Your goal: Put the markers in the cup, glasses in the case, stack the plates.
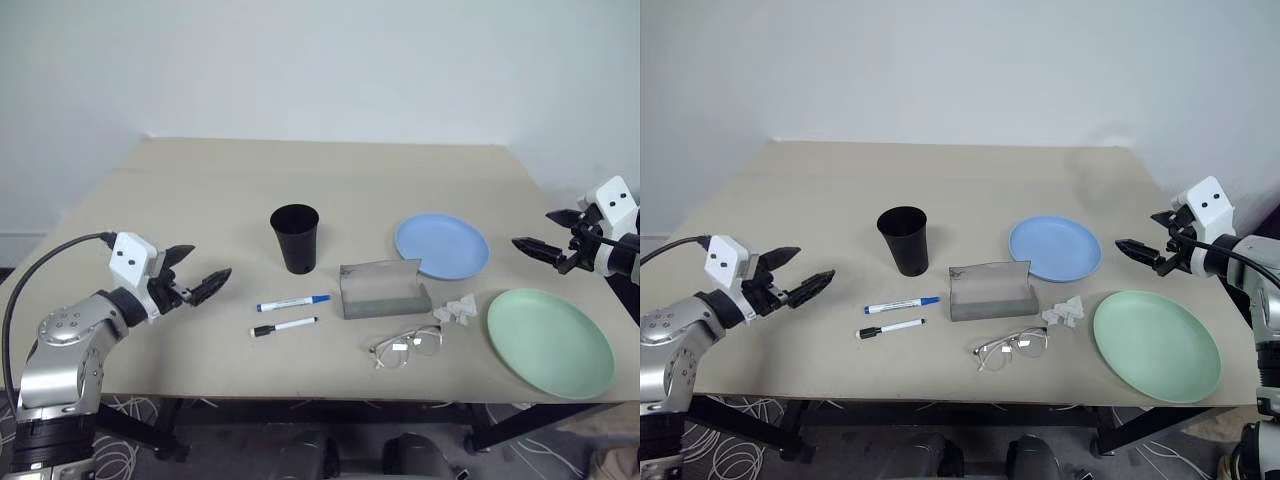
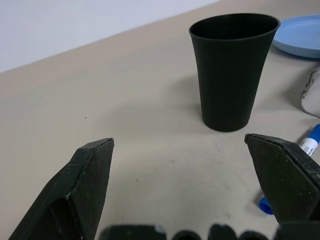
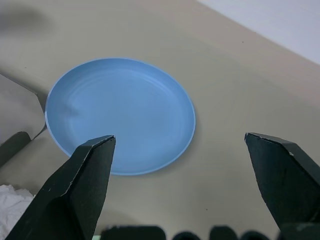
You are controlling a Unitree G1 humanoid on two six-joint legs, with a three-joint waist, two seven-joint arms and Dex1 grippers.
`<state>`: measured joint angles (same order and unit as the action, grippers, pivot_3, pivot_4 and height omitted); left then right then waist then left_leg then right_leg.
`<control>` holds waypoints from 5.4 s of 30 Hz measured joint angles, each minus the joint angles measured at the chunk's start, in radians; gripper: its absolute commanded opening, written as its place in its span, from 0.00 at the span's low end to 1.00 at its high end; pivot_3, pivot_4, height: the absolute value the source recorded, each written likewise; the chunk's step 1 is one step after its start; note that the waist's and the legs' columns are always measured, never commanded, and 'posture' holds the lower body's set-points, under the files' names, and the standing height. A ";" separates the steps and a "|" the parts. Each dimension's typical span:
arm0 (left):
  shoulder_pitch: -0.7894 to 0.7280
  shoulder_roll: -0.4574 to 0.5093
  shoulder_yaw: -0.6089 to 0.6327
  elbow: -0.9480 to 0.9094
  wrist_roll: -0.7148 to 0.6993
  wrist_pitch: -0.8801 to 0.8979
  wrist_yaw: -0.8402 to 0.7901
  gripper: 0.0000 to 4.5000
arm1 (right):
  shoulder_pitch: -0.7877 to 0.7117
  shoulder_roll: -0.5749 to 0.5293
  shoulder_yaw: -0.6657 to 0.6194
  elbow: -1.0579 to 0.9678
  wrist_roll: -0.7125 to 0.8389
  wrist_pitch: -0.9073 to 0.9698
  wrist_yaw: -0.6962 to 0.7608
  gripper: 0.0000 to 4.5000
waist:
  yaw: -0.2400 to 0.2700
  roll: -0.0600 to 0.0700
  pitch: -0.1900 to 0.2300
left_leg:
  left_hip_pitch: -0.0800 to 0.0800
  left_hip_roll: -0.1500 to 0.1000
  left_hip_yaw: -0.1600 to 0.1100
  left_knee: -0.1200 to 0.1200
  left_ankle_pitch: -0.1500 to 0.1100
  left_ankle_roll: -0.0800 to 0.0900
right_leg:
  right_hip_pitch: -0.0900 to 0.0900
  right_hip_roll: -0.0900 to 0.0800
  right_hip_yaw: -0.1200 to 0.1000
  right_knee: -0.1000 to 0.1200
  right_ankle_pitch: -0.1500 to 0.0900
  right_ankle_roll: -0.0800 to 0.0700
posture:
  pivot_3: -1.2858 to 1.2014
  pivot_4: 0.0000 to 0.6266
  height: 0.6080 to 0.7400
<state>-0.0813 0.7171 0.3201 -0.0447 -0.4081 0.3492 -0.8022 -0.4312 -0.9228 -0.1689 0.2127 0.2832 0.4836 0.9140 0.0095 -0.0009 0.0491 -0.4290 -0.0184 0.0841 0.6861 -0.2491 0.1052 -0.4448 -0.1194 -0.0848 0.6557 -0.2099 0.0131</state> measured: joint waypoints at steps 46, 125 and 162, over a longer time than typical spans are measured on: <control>0.006 -0.025 -0.076 -0.198 -0.189 0.066 -0.218 1.00 | 0.259 -0.039 -0.129 0.351 0.011 0.204 -0.061 0.80 | 0.000 0.004 -0.002 | 0.001 0.000 -0.001 0.003 -0.002 0.007 | 0.003 -0.002 -0.004 0.000 -0.002 0.006 | 0.52 0.00 0.72; -0.025 0.013 -0.100 -0.152 -0.159 0.036 -0.210 1.00 | -0.437 0.291 0.029 0.525 -0.077 0.070 -0.292 0.99 | -0.030 0.020 0.003 | 0.001 0.004 0.009 0.000 0.003 0.000 | 0.000 0.000 -0.009 0.000 0.002 0.005 | 0.52 0.00 0.72; 0.002 -0.006 -0.097 -0.175 -0.161 0.053 -0.173 1.00 | 0.011 0.167 0.369 -0.026 -0.110 0.044 0.137 0.41 | -0.010 0.016 0.004 | 0.001 0.011 0.009 0.004 -0.001 0.005 | -0.001 -0.003 -0.016 -0.003 0.005 0.002 | 0.52 0.00 0.72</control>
<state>-0.0789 0.7107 0.2232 -0.2200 -0.5689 0.4024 -0.9752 -0.4203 -0.7560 0.2001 0.1864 0.1736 0.5272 1.0506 -0.0008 0.0149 0.0532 -0.4283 -0.0073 0.0927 0.6905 -0.2506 0.1105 -0.4459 -0.1225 -0.1010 0.6530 -0.2046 0.0152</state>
